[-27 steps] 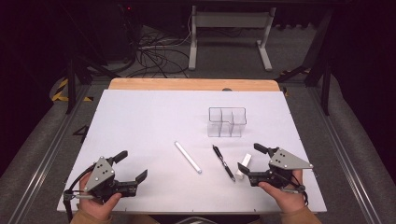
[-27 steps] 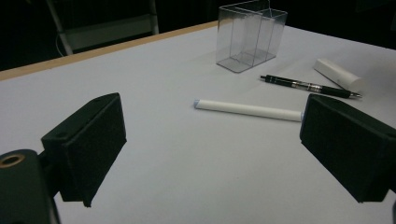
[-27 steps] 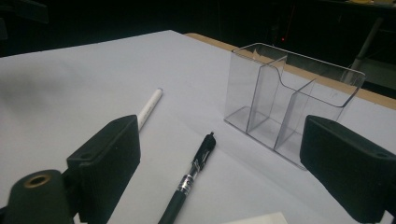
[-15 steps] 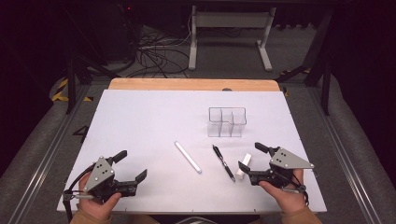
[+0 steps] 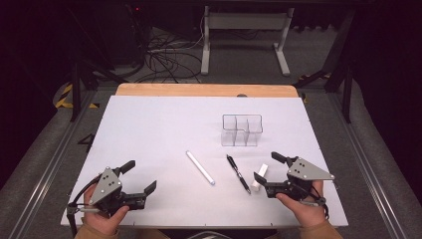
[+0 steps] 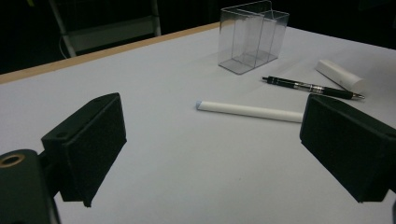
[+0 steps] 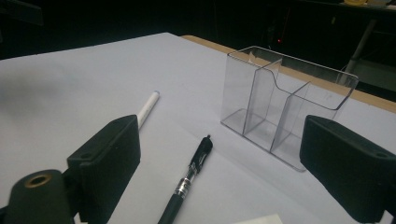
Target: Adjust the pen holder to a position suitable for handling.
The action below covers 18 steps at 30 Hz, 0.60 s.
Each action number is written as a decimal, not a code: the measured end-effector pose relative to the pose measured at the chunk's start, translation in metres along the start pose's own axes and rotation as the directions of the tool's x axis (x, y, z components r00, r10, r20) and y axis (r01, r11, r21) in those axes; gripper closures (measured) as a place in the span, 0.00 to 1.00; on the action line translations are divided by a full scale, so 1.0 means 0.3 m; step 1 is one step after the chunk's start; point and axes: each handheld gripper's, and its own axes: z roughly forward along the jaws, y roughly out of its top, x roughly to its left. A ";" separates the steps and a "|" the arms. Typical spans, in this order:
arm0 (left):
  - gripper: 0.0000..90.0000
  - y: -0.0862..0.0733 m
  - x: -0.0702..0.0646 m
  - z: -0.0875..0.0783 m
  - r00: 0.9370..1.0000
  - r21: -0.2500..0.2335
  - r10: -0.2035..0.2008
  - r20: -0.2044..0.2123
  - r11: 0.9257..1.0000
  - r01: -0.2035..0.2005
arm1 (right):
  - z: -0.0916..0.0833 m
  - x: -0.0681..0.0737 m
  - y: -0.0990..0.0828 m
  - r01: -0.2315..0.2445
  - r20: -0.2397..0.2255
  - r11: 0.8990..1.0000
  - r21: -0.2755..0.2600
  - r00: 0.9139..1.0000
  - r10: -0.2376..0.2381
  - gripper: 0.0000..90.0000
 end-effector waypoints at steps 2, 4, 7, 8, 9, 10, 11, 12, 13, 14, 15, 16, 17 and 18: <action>0.09 0.000 0.000 0.000 1.000 0.000 0.000 0.000 1.000 0.000 | 0.001 0.001 0.000 0.001 0.000 1.000 0.001 1.000 -0.001 0.14; 0.09 0.000 -0.001 0.000 1.000 -0.001 -0.003 0.000 1.000 0.003 | 0.002 0.001 0.000 0.003 -0.001 1.000 0.000 1.000 -0.003 0.14; 0.09 0.001 -0.001 0.001 1.000 -0.001 -0.003 -0.001 1.000 0.003 | 0.006 0.002 0.003 -0.001 -0.001 1.000 0.004 1.000 0.001 0.14; 0.09 0.001 -0.001 0.001 1.000 -0.001 -0.003 -0.001 1.000 0.003 | 0.008 0.002 0.005 0.000 -0.005 1.000 0.005 1.000 0.000 0.13; 0.09 0.001 -0.002 0.001 1.000 0.002 -0.002 -0.001 1.000 0.002 | 0.010 0.002 0.009 0.000 -0.005 1.000 0.005 1.000 0.000 0.13; 0.09 0.001 -0.003 0.001 1.000 -0.001 -0.003 -0.001 1.000 0.003 | 0.013 0.002 0.012 0.003 -0.006 1.000 0.003 1.000 -0.003 0.13; 0.09 0.001 -0.003 0.001 1.000 -0.001 -0.003 -0.001 1.000 0.003 | 0.015 0.002 0.017 -0.007 -0.007 1.000 0.002 1.000 0.007 0.13; 0.09 0.002 -0.003 0.001 1.000 -0.001 -0.003 -0.001 1.000 0.003 | 0.018 0.001 0.022 -0.009 -0.012 1.000 0.001 1.000 0.009 0.13; 0.09 0.002 -0.003 0.001 1.000 0.000 -0.003 -0.003 1.000 0.003 | 0.022 0.001 0.027 -0.012 -0.011 1.000 0.003 1.000 0.012 0.13; 0.09 0.003 -0.003 0.001 1.000 0.002 0.000 -0.002 1.000 0.000 | 0.026 0.000 0.031 -0.012 -0.012 1.000 0.005 1.000 0.012 0.13; 0.09 0.003 -0.003 0.001 1.000 0.002 0.000 -0.002 1.000 0.000 | 0.030 -0.002 0.035 -0.009 -0.010 1.000 0.008 1.000 0.010 0.13; 0.09 0.003 -0.004 0.001 1.000 0.002 0.000 -0.002 1.000 0.000 | 0.033 -0.004 0.039 -0.011 -0.012 1.000 0.010 1.000 0.011 0.13; 0.09 0.003 -0.004 0.001 1.000 0.002 0.000 -0.002 1.000 0.000 | 0.037 -0.008 0.042 -0.011 -0.011 1.000 0.012 1.000 0.011 0.14; 0.09 0.003 -0.004 0.002 1.000 0.002 0.000 -0.002 1.000 0.000 | 0.041 -0.011 0.045 -0.013 -0.012 1.000 0.016 1.000 0.013 0.14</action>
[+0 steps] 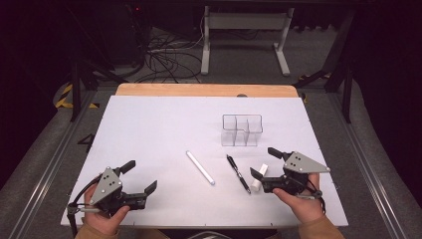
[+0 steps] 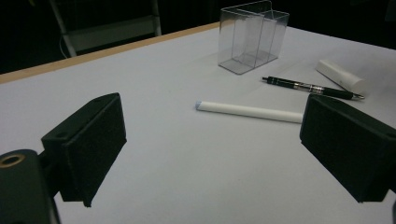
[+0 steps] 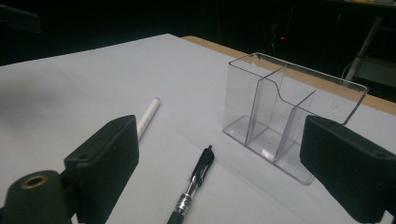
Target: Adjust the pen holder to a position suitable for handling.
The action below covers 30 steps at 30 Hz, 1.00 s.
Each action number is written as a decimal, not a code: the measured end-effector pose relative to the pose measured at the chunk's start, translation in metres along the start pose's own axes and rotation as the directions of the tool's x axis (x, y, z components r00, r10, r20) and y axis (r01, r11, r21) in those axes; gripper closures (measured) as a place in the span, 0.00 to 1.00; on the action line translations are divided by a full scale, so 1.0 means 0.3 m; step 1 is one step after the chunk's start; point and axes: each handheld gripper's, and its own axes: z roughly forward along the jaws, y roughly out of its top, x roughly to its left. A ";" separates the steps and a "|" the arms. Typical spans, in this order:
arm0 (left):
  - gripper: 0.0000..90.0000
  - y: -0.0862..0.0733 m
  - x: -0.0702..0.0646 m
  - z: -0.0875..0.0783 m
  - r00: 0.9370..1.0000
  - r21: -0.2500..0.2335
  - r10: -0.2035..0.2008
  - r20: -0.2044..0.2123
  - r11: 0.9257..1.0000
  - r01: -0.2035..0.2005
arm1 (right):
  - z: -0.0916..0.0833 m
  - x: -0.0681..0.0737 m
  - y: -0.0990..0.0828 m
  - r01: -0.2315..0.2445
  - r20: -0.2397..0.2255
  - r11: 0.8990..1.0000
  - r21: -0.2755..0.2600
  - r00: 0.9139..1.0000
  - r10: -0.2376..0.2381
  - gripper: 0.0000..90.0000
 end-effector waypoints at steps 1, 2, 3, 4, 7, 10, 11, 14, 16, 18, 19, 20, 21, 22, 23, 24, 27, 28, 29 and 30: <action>0.09 0.000 0.001 0.000 1.000 0.000 0.000 0.000 1.000 0.000 | 0.005 -0.003 0.002 -0.002 -0.003 1.000 0.001 1.000 0.002 0.14; 0.09 0.000 0.001 0.000 1.000 0.000 0.000 0.000 1.000 0.000 | 0.010 -0.005 0.005 -0.001 -0.002 1.000 0.003 1.000 0.001 0.14; 0.09 -0.001 0.001 0.001 1.000 0.002 -0.001 0.001 1.000 0.001 | 0.014 -0.006 0.009 0.000 -0.001 1.000 0.003 1.000 0.000 0.14; 0.09 -0.001 0.001 0.001 1.000 0.002 -0.002 0.001 1.000 0.002 | 0.019 -0.007 0.012 0.004 -0.002 1.000 0.004 1.000 -0.004 0.14; 0.09 0.000 0.001 0.001 1.000 0.001 -0.002 0.001 1.000 0.002 | 0.032 -0.010 0.024 0.006 0.000 1.000 0.005 1.000 -0.006 0.14; 0.09 -0.001 0.002 0.001 1.000 0.002 -0.003 0.001 1.000 0.003 | 0.048 -0.008 0.036 0.001 0.000 1.000 0.012 1.000 -0.001 0.15; 0.09 -0.001 0.002 0.001 1.000 0.002 -0.003 0.001 1.000 0.003 | 0.048 -0.008 0.036 0.001 0.000 1.000 0.012 1.000 -0.001 0.15; 0.09 -0.001 0.003 0.002 1.000 0.001 -0.007 -0.001 1.000 0.007 | 0.068 -0.003 0.048 0.002 0.002 1.000 0.032 1.000 -0.003 0.15; 0.09 0.000 0.003 0.002 1.000 0.001 -0.003 0.000 1.000 0.003 | 0.075 -0.002 0.055 0.010 0.002 0.999 0.036 1.000 -0.010 0.15; 0.09 0.000 0.004 0.002 1.000 0.001 -0.002 0.000 1.000 0.002 | 0.078 -0.001 0.061 0.010 0.000 0.999 0.034 1.000 -0.010 0.15; 0.09 0.000 0.004 0.001 1.000 0.001 -0.005 -0.001 1.000 0.005 | 0.078 0.000 0.063 0.006 -0.002 0.999 0.033 1.000 -0.006 0.16; 0.09 0.000 0.004 0.001 1.000 0.001 -0.005 -0.001 1.000 0.005 | 0.078 0.000 0.063 0.006 -0.002 0.999 0.033 1.000 -0.006 0.16; 0.09 0.000 0.005 0.001 1.000 0.002 -0.003 0.000 1.000 0.003 | 0.078 -0.001 0.064 0.006 -0.003 0.999 0.031 1.000 -0.006 0.17; 0.09 0.000 0.004 0.001 1.000 0.001 -0.004 -0.002 1.000 0.004 | 0.077 0.000 0.066 0.007 -0.009 0.999 0.035 1.000 -0.007 0.21; 0.09 0.000 0.004 0.001 1.000 0.001 -0.004 -0.002 1.000 0.004 | 0.077 0.000 0.066 0.007 -0.009 0.999 0.035 1.000 -0.007 0.21; 0.09 0.000 0.004 0.001 1.000 0.001 -0.002 -0.001 1.000 0.002 | 0.077 0.002 0.064 0.010 -0.014 0.999 0.036 1.000 -0.010 0.23; 0.09 0.000 0.003 0.001 1.000 0.002 -0.001 -0.002 1.000 0.001 | 0.078 0.004 0.062 0.003 -0.022 0.999 0.052 1.000 -0.001 0.26; 0.09 0.000 0.002 0.001 1.000 0.002 -0.001 -0.002 1.000 0.001 | 0.078 0.004 0.062 0.003 -0.022 0.999 0.052 1.000 -0.001 0.26; 0.09 0.000 0.002 0.001 1.000 0.002 0.000 -0.002 1.000 0.000 | 0.078 0.005 0.062 0.006 -0.022 0.998 0.056 1.000 -0.004 0.27; 0.09 0.000 0.002 0.000 1.000 0.001 0.000 -0.003 1.000 0.000 | 0.078 0.005 0.062 0.004 -0.020 0.998 0.059 1.000 -0.003 0.26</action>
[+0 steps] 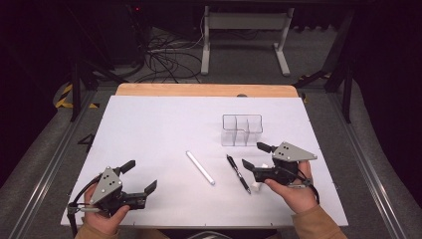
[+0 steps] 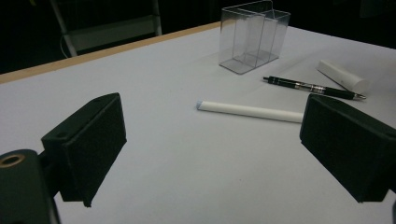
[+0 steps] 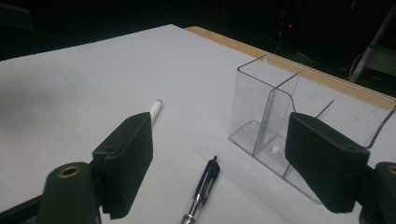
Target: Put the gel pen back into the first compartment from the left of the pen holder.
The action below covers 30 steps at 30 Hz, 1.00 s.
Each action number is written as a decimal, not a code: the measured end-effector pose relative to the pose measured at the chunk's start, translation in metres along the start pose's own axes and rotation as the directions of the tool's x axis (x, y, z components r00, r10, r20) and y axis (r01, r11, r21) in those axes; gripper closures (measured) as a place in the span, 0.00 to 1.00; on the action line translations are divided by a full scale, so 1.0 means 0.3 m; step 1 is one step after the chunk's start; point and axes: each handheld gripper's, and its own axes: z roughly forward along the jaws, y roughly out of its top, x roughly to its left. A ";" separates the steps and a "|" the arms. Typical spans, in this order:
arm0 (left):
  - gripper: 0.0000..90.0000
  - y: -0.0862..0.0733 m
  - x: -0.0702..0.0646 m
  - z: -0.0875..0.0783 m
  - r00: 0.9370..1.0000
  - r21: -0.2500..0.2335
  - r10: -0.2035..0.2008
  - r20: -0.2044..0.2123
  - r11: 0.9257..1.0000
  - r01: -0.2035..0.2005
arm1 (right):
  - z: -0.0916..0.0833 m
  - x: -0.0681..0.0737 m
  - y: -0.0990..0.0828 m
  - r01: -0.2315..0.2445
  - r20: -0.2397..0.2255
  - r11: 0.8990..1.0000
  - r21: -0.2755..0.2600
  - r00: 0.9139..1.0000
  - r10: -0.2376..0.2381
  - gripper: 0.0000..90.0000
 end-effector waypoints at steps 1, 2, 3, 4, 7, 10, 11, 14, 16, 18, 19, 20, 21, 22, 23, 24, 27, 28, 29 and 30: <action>0.09 0.001 0.000 0.000 1.000 0.000 0.000 0.000 1.000 0.000 | 0.000 0.000 0.001 -0.001 0.003 1.000 0.003 1.000 0.001 0.26; 0.09 0.001 0.000 0.000 1.000 0.000 0.000 0.000 1.000 0.000 | 0.000 0.000 0.001 -0.001 0.006 1.000 0.004 1.000 0.001 0.26; 0.09 0.001 0.000 0.000 1.000 -0.001 0.001 0.002 1.000 -0.001 | 0.000 0.000 0.001 -0.001 0.006 1.000 0.004 1.000 0.001 0.26; 0.09 0.001 0.000 0.000 1.000 -0.001 0.001 0.001 1.000 -0.001 | 0.000 0.001 0.003 -0.005 0.011 1.000 0.008 1.000 0.005 0.27; 0.09 0.000 0.000 0.000 1.000 -0.003 -0.002 0.000 1.000 0.002 | 0.003 0.003 0.004 -0.010 0.013 1.000 0.024 1.000 0.010 0.30; 0.09 0.001 0.000 -0.001 1.000 0.000 0.002 0.000 1.000 -0.002 | 0.008 0.006 0.007 -0.006 0.030 0.998 0.069 1.000 0.004 0.38; 0.09 0.001 0.000 0.000 1.000 0.001 0.002 0.000 1.000 -0.002 | 0.011 0.007 0.010 -0.001 0.037 0.996 0.090 0.999 -0.003 0.40; 0.09 0.000 -0.001 0.000 1.000 0.004 0.003 -0.001 1.000 -0.003 | 0.023 0.014 0.015 -0.008 0.030 0.992 0.126 1.000 0.004 0.43; 0.09 0.001 -0.001 0.000 1.000 0.001 0.003 -0.002 1.000 -0.003 | 0.031 0.017 0.017 -0.002 0.029 0.987 0.159 1.000 -0.003 0.48; 0.09 0.001 -0.001 0.000 1.000 0.001 0.002 -0.002 1.000 -0.002 | 0.035 0.018 0.018 0.005 0.030 0.983 0.181 0.999 -0.011 0.49; 0.09 0.001 -0.001 0.000 1.000 0.002 0.002 -0.001 1.000 -0.002 | 0.043 0.020 0.020 0.005 0.033 0.977 0.215 0.999 -0.013 0.53; 0.09 0.000 0.000 0.000 1.000 0.002 0.002 0.000 1.000 -0.002 | 0.043 0.020 0.020 0.005 0.033 0.977 0.215 0.999 -0.013 0.53; 0.09 0.000 0.000 0.001 1.000 0.004 0.001 -0.001 1.000 -0.001 | 0.049 0.024 0.022 -0.036 0.031 0.964 0.262 0.999 0.029 0.52; 0.09 0.000 0.000 0.001 1.000 0.004 0.001 0.000 1.000 -0.001 | 0.053 0.026 0.023 -0.048 0.037 0.960 0.276 0.999 0.039 0.50; 0.09 0.000 0.001 0.001 1.000 0.004 0.001 0.000 1.000 -0.001 | 0.053 0.026 0.023 -0.048 0.037 0.960 0.276 0.999 0.039 0.50; 0.09 0.001 0.000 0.001 1.000 0.003 0.001 0.000 1.000 -0.001 | 0.060 0.031 0.025 -0.077 0.042 0.944 0.322 0.997 0.067 0.49; 0.09 0.000 0.000 0.001 1.000 0.005 -0.001 -0.001 1.000 0.001 | 0.071 0.043 0.027 -0.105 0.044 0.915 0.389 0.994 0.096 0.56; 0.09 0.000 0.000 0.001 1.000 0.005 -0.003 -0.001 1.000 0.003 | 0.075 0.046 0.028 -0.116 0.046 0.904 0.411 0.993 0.106 0.55; 0.09 0.001 0.000 0.001 1.000 0.005 -0.002 -0.001 1.000 0.002 | 0.075 0.046 0.028 -0.116 0.046 0.904 0.411 0.993 0.106 0.55; 0.09 0.001 -0.001 0.001 1.000 0.005 -0.002 -0.001 1.000 0.002 | 0.085 0.051 0.028 -0.128 0.045 0.892 0.433 0.992 0.120 0.55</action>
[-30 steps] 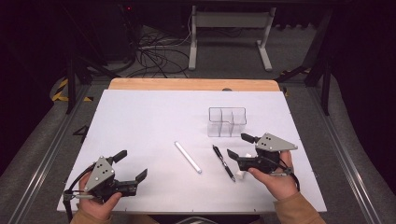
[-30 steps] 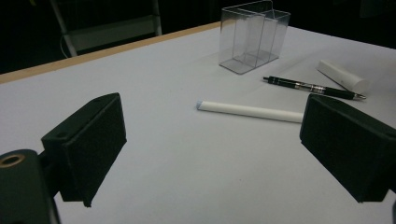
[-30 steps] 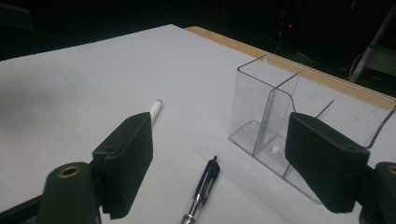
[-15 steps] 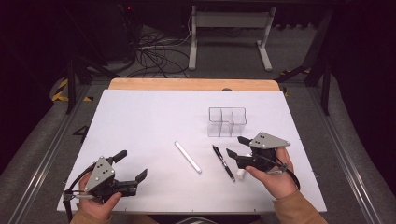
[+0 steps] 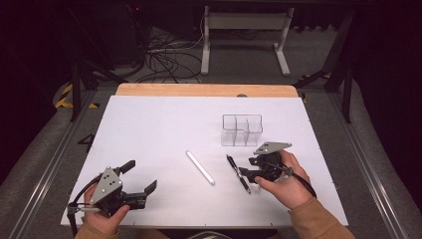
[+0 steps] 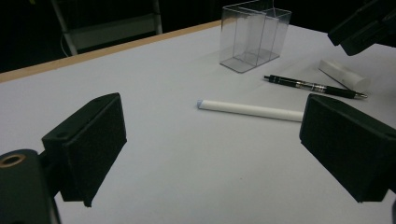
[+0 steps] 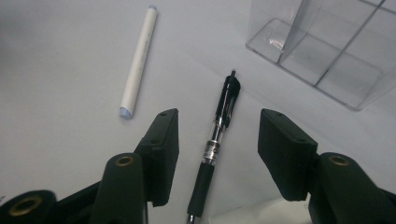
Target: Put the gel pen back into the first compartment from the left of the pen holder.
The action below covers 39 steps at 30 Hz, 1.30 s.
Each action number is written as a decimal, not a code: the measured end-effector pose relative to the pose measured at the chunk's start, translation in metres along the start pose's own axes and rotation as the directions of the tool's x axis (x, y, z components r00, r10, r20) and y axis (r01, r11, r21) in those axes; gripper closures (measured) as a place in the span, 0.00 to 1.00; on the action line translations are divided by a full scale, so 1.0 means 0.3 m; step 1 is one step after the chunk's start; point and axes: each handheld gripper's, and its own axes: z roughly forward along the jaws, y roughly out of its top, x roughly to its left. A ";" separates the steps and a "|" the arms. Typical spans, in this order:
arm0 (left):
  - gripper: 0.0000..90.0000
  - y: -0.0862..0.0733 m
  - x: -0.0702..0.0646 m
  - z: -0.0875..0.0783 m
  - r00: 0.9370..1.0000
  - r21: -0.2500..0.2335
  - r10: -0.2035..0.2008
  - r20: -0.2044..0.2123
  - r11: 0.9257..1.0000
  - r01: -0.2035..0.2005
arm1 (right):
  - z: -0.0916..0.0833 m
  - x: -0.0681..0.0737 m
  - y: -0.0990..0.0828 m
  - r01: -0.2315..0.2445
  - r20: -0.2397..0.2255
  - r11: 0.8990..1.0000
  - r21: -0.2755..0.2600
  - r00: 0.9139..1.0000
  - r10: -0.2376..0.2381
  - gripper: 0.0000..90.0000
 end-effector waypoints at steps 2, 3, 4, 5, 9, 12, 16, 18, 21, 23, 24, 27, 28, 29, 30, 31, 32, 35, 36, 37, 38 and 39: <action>0.09 0.001 -0.001 -0.001 1.000 -0.001 0.000 0.000 1.000 0.000 | 0.009 0.005 0.003 -0.011 0.002 1.000 0.029 1.000 0.011 0.55; 0.09 0.001 0.000 -0.001 1.000 0.000 0.000 0.000 1.000 0.000 | 0.012 0.006 0.004 -0.019 0.002 0.999 0.041 1.000 0.019 0.54; 0.09 0.001 0.000 -0.001 1.000 0.000 0.000 0.000 1.000 0.000 | 0.016 0.007 0.005 -0.024 0.004 0.998 0.053 1.000 0.024 0.54; 0.09 0.001 0.000 -0.001 1.000 0.001 0.001 -0.001 1.000 -0.001 | 0.020 0.007 0.007 -0.027 0.008 0.997 0.066 1.000 0.027 0.54; 0.09 0.001 0.001 -0.001 1.000 0.001 0.003 -0.001 1.000 -0.003 | 0.026 0.007 0.011 -0.040 0.013 0.994 0.103 0.999 0.038 0.53; 0.09 0.001 0.002 -0.001 1.000 0.003 0.003 -0.002 1.000 -0.003 | 0.033 0.005 0.017 -0.054 0.012 0.989 0.141 0.999 0.053 0.53; 0.09 0.001 0.000 0.000 1.000 0.003 -0.001 -0.004 1.000 0.001 | 0.042 0.006 0.019 -0.065 0.018 0.982 0.180 0.998 0.062 0.52; 0.09 0.001 0.000 0.000 1.000 0.004 -0.002 -0.003 1.000 0.002 | 0.046 0.007 0.020 -0.068 0.023 0.979 0.192 0.998 0.065 0.52; 0.09 0.000 0.000 0.000 1.000 0.006 0.000 -0.004 1.000 0.000 | 0.049 0.007 0.024 -0.082 0.025 0.974 0.210 0.997 0.078 0.54; 0.09 0.000 0.000 0.000 1.000 0.008 0.002 -0.006 1.000 -0.001 | 0.051 0.008 0.025 -0.085 0.025 0.972 0.218 0.996 0.082 0.55; 0.10 0.000 0.000 0.000 1.000 0.011 0.004 -0.006 1.000 -0.004 | 0.056 0.012 0.027 -0.096 0.006 0.968 0.232 0.995 0.097 0.58; 0.10 0.000 0.001 0.000 1.000 0.012 0.006 -0.005 1.000 -0.005 | 0.068 0.017 0.027 -0.120 0.004 0.957 0.263 0.992 0.123 0.62; 0.10 0.000 0.001 0.000 1.000 0.012 0.006 -0.005 1.000 -0.005 | 0.068 0.017 0.027 -0.120 0.004 0.957 0.263 0.992 0.123 0.62; 0.10 0.000 0.001 0.000 1.000 0.011 0.004 -0.006 1.000 -0.004 | 0.077 0.022 0.028 -0.135 0.018 0.950 0.282 0.991 0.135 0.65; 0.10 0.001 0.001 0.000 1.000 0.011 0.004 -0.006 1.000 -0.004 | 0.077 0.022 0.028 -0.135 0.018 0.950 0.282 0.991 0.135 0.65; 0.10 0.000 0.000 0.000 1.000 0.011 0.002 -0.006 1.000 -0.002 | 0.085 0.027 0.028 -0.138 0.031 0.945 0.296 0.990 0.135 0.68; 0.10 0.001 0.001 0.000 1.000 0.011 0.004 -0.005 1.000 -0.004 | 0.088 0.029 0.028 -0.139 0.039 0.943 0.303 0.990 0.133 0.69; 0.10 0.000 0.001 0.000 1.000 0.013 0.005 -0.005 1.000 -0.005 | 0.093 0.032 0.028 -0.151 0.053 0.936 0.318 0.989 0.141 0.70; 0.10 0.000 0.002 0.000 1.000 0.014 0.008 -0.006 1.000 -0.008 | 0.096 0.034 0.027 -0.155 0.061 0.933 0.326 0.988 0.143 0.70; 0.10 0.000 0.001 0.000 1.000 0.012 0.001 -0.005 1.000 -0.001 | 0.100 0.034 0.026 -0.162 0.067 0.929 0.332 0.987 0.148 0.71; 0.10 0.000 0.002 0.000 1.000 0.013 0.005 -0.007 1.000 -0.005 | 0.103 0.034 0.025 -0.161 0.069 0.928 0.335 0.987 0.146 0.72; 0.10 0.000 0.002 0.000 1.000 0.013 0.005 -0.005 1.000 -0.004 | 0.108 0.035 0.023 -0.165 0.081 0.923 0.348 0.986 0.146 0.73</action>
